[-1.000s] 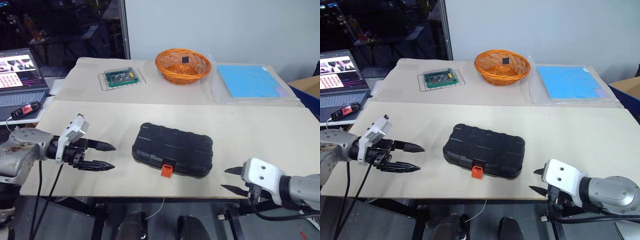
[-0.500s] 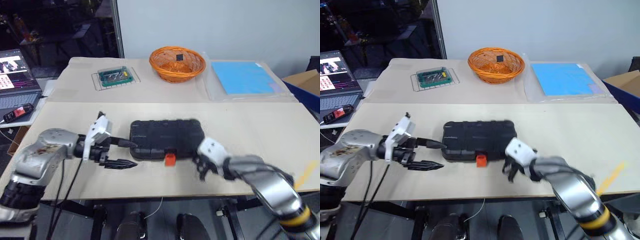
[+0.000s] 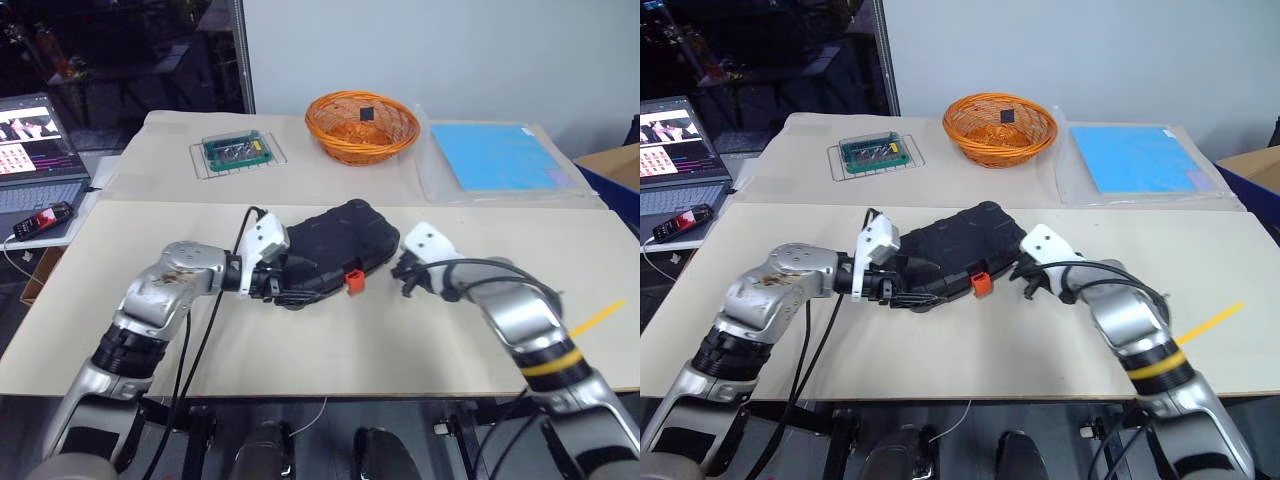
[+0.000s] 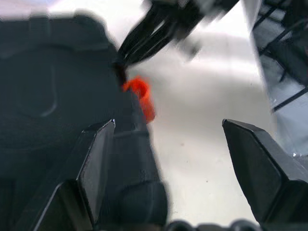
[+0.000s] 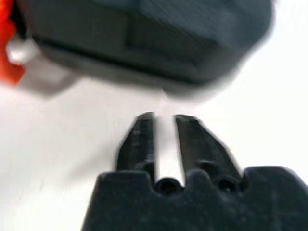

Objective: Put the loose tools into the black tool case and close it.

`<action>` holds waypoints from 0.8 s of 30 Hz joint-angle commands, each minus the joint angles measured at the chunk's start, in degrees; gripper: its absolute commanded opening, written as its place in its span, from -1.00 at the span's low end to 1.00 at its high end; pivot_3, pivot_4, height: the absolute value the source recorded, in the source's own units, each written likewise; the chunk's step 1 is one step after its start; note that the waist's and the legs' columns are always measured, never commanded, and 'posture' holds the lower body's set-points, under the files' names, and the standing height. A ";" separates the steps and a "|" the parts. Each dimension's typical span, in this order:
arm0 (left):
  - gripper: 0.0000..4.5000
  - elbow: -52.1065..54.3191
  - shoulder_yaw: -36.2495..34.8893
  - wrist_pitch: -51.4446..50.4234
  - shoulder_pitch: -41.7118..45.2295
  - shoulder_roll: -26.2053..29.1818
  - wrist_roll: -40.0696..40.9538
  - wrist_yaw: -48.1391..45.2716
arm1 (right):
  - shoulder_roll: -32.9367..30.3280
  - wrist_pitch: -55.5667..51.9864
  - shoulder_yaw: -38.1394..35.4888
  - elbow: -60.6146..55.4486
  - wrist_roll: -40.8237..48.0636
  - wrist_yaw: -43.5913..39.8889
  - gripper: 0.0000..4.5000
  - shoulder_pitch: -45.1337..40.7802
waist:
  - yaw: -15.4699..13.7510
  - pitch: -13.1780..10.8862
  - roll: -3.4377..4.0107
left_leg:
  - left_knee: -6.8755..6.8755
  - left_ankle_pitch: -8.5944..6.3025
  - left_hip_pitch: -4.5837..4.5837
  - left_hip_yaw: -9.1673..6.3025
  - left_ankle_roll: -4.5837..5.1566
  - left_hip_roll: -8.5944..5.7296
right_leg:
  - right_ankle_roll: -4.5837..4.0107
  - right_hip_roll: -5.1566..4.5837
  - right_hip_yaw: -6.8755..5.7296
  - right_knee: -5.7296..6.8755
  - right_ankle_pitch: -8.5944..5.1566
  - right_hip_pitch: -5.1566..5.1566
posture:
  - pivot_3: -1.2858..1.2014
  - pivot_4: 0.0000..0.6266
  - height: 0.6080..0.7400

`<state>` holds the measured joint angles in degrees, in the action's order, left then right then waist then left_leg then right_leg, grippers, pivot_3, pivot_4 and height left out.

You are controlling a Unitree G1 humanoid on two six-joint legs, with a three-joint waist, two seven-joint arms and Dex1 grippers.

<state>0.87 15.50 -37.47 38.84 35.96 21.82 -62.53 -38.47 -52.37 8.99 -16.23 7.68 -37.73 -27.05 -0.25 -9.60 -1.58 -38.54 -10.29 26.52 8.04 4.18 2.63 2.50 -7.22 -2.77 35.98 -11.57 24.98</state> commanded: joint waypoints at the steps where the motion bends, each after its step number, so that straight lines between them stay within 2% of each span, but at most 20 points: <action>1: 0.71 -4.12 4.76 0.25 -0.52 0.71 -4.42 -1.91 | 4.09 -6.25 -6.02 -12.45 7.35 0.26 0.04 2.35 | 0.15 0.13 0.07 | -0.01 0.00 -0.02 0.00 0.00 0.01 | 0.00 0.00 0.00 0.00 0.00 -0.02 | 0.03 -0.52 1.00; 3: 0.71 -5.97 5.88 1.23 -0.35 0.69 -6.31 -2.36 | 6.59 -7.96 -6.34 -15.32 7.85 2.78 0.04 3.91 | 0.43 0.25 0.18 | -0.01 -0.03 -0.22 0.01 -0.02 0.07 | -0.08 0.00 0.02 -0.02 -0.02 -0.13 | 0.03 -0.52 1.00; 5: 0.71 -6.91 6.29 2.68 -0.31 0.82 -7.12 -3.87 | 9.00 -8.97 -5.46 -16.06 7.41 5.56 0.04 4.77 | 0.43 0.30 0.26 | -0.01 -0.30 -0.53 -0.02 -0.47 0.12 | -0.37 0.00 -0.01 -0.04 -0.27 -0.43 | 0.03 -0.52 1.00; 6: 0.71 -7.03 6.25 3.25 -0.35 0.92 -7.26 -4.58 | 10.61 -8.92 -4.86 -15.98 7.31 6.89 0.04 4.92 | 0.44 0.30 0.26 | -0.02 -0.33 -0.69 -0.03 -0.54 0.15 | -0.18 0.00 -0.04 -0.11 -0.39 -0.48 | 0.03 -0.52 1.00; 8: 0.71 -6.38 6.20 4.71 -0.87 1.58 -7.33 -6.42 | 14.61 -8.96 -3.90 -14.21 7.10 9.86 0.04 4.52 | 0.51 0.33 0.30 | 0.00 -0.36 -1.01 -0.01 -0.58 0.21 | -0.20 -0.09 -0.06 -0.19 -0.38 -0.64 | 0.03 -0.52 1.00; 11: 0.71 -5.84 5.75 5.79 -1.58 2.35 -7.47 -7.71 | 16.88 -7.64 -2.38 -11.22 5.64 12.42 0.04 4.30 | 0.71 0.42 0.38 | 0.17 -0.36 -1.03 0.05 -0.58 0.20 | -0.29 -0.20 -0.06 -0.28 -0.31 -0.56 | 0.03 -0.52 1.00; 15: 0.71 -5.80 5.39 6.69 -2.21 3.07 -8.15 -8.34 | 18.60 -6.19 -1.77 -8.88 5.37 14.16 0.04 4.17 | 0.66 0.46 0.43 | 0.23 -0.35 -1.01 0.07 -0.59 0.19 | -0.34 -0.23 -0.07 -0.27 -0.27 -0.50 | 0.03 -0.52 1.00; 17: 0.71 -5.52 5.14 6.77 -2.47 3.30 -8.22 -8.45 | 19.26 -5.96 -1.24 -8.01 5.51 14.55 0.04 4.29 | 0.75 0.46 0.43 | 0.26 -0.35 -1.01 0.10 -0.60 0.19 | -0.62 -0.23 -0.06 -0.27 -0.11 -0.48 | 0.03 -0.52 1.00; 24: 0.71 -4.35 4.44 6.71 -3.55 4.18 -8.63 -8.44 | 20.70 -4.75 -0.61 -5.72 6.06 14.51 0.04 3.56 | 0.96 0.47 0.43 | 0.35 -0.36 -1.00 0.12 -0.61 0.15 | -0.62 -0.22 -0.07 -0.27 -0.19 -0.49 | 0.03 -0.52 1.00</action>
<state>-1.82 17.35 -28.81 37.81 38.97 15.86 -70.74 -18.38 -59.15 8.57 -21.08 13.05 -22.92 -22.05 0.70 -9.13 -1.15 -38.19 -10.65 25.51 8.16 3.58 2.79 1.89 -7.44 -2.85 35.70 -11.77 24.49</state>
